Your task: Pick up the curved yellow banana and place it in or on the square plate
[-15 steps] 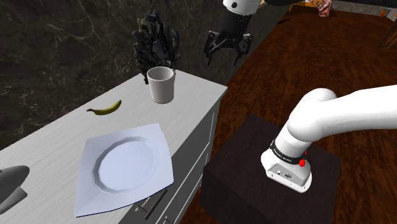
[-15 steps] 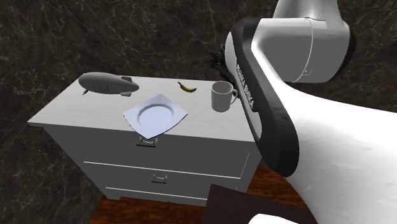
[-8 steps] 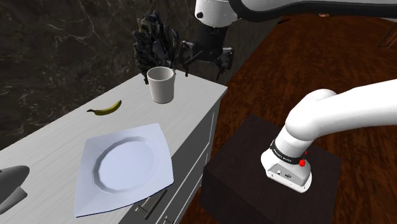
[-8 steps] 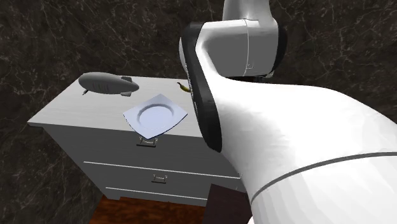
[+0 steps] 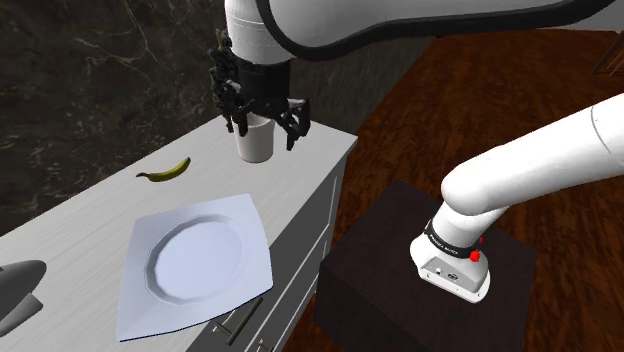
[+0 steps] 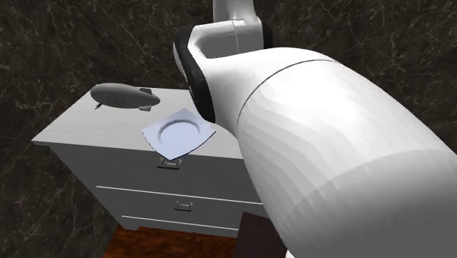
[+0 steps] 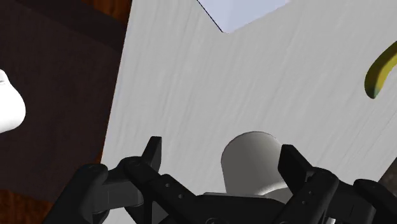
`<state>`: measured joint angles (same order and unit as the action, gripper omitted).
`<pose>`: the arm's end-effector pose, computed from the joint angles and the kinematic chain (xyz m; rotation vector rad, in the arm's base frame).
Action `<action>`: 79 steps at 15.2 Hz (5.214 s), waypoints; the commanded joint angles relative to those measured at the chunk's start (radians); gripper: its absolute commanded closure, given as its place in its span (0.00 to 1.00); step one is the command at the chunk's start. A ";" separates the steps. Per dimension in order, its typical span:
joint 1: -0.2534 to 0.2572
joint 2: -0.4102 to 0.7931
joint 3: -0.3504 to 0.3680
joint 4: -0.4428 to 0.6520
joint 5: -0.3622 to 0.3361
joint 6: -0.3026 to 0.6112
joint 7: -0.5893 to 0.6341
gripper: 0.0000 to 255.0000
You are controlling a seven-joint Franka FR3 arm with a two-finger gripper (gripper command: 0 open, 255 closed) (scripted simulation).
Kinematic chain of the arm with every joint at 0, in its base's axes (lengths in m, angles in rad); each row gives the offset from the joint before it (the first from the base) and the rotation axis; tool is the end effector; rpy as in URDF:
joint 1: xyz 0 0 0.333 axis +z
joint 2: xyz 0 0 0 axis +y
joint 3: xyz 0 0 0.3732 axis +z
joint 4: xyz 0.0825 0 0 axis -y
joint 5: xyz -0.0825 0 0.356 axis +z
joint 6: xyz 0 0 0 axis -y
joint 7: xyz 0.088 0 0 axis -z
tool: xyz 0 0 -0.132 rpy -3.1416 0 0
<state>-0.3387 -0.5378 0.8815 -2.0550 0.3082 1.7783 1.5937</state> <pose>0.2970 0.3165 0.5935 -2.6000 1.7009 -0.2107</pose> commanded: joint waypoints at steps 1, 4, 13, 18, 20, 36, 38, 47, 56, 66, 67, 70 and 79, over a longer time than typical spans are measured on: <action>-0.075 0.077 0.102 0.070 -0.027 0.011 0.126 0.00; -0.239 0.224 0.320 0.192 -0.117 0.022 0.328 0.00; -1.230 -0.033 1.110 0.703 0.128 -0.140 0.551 0.00; -1.368 -0.138 1.169 0.843 0.207 -0.182 0.610 0.00; -1.355 -0.138 1.168 0.809 0.208 -0.154 0.605 0.00; -1.338 -0.142 1.168 0.756 0.212 -0.107 0.596 1.00; -1.338 -0.142 1.168 0.756 0.212 -0.107 0.596 1.00; -1.375 -0.139 1.170 0.852 0.207 -0.188 0.607 1.00; -1.470 -0.155 1.191 1.046 0.220 -0.331 0.628 1.00; -1.194 -0.022 1.108 0.853 0.124 -0.292 0.727 1.00; -1.145 -0.001 1.094 0.819 0.108 -0.280 0.747 1.00; -1.004 0.056 1.055 0.733 0.062 -0.252 0.813 1.00; -0.676 0.171 0.968 0.562 -0.035 -0.183 1.000 1.00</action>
<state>-1.0387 -0.3742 1.8566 -1.4696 0.2799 1.5793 2.5830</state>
